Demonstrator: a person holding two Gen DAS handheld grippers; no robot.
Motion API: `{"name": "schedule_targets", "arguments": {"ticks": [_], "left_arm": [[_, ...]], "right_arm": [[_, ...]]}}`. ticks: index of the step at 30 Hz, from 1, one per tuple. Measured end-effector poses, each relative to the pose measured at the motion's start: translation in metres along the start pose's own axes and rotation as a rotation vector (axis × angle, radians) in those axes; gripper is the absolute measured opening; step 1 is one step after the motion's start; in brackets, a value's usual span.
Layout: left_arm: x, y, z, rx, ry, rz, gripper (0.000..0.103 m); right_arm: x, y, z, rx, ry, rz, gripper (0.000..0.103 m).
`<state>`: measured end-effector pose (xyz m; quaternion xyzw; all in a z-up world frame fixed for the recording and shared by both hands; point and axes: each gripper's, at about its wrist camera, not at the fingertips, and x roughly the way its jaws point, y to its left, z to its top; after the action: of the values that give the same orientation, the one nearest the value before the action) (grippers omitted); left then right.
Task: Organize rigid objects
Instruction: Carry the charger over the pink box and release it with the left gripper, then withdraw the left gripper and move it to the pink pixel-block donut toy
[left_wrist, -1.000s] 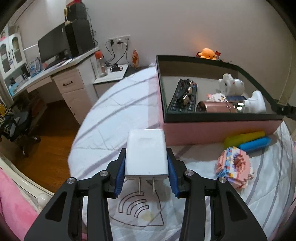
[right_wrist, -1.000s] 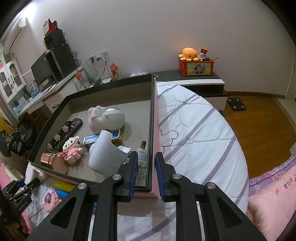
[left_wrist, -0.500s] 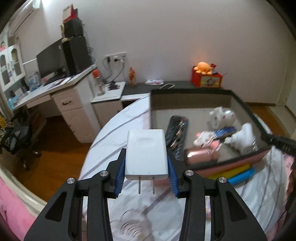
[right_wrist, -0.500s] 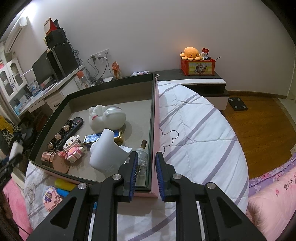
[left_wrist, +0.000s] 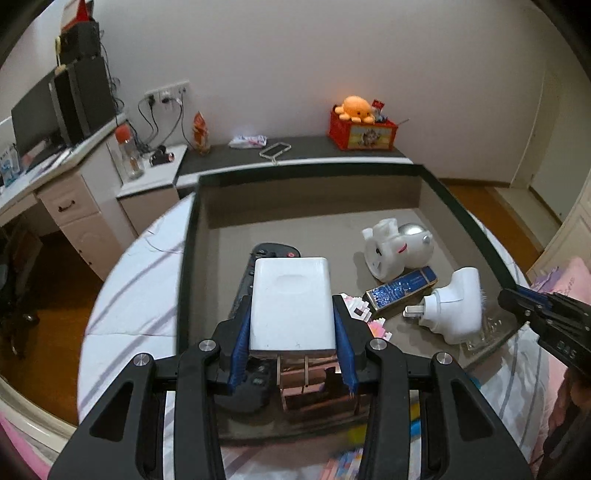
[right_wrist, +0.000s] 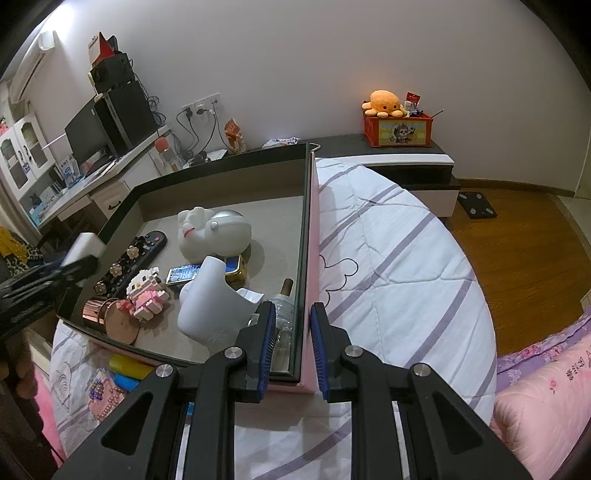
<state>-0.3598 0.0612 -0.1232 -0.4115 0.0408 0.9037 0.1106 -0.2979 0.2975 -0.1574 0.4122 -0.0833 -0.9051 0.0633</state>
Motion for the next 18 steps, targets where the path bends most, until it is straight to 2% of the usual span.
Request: {"name": "schedule_targets", "arguments": {"ticks": [3, 8, 10, 11, 13, 14, 15, 18], "left_arm": [[0.009, -0.007, 0.002, 0.006, 0.014, 0.002, 0.041], [0.015, -0.015, 0.002, 0.018, 0.030, 0.048, 0.041], [0.011, -0.016, 0.001, 0.008, 0.009, 0.054, 0.043], [0.009, -0.016, 0.002, 0.003, 0.001, 0.058, 0.047], [0.003, -0.018, 0.004, 0.000, -0.017, 0.078, 0.074], [0.001, -0.018, 0.005, 0.001, -0.028, 0.090, 0.094], [-0.003, -0.019, 0.005, 0.003, -0.046, 0.112, 0.103], [-0.014, -0.019, 0.005, 0.008, -0.090, 0.160, 0.103]], "right_arm": [[0.000, 0.001, 0.000, -0.006, 0.000, -0.003, 0.020], [0.000, 0.001, 0.000, -0.009, 0.001, -0.002, 0.020], [0.000, 0.001, 0.000, -0.011, 0.002, -0.002, 0.020], [0.000, 0.001, 0.000, -0.012, 0.002, -0.001, 0.020], [0.000, 0.000, 0.000, -0.012, 0.003, -0.001, 0.020], [0.000, 0.000, 0.000, -0.012, 0.003, -0.001, 0.020], [0.000, 0.000, 0.000, -0.012, 0.003, -0.001, 0.020], [0.001, 0.000, 0.001, -0.013, 0.005, -0.001, 0.020]]}}
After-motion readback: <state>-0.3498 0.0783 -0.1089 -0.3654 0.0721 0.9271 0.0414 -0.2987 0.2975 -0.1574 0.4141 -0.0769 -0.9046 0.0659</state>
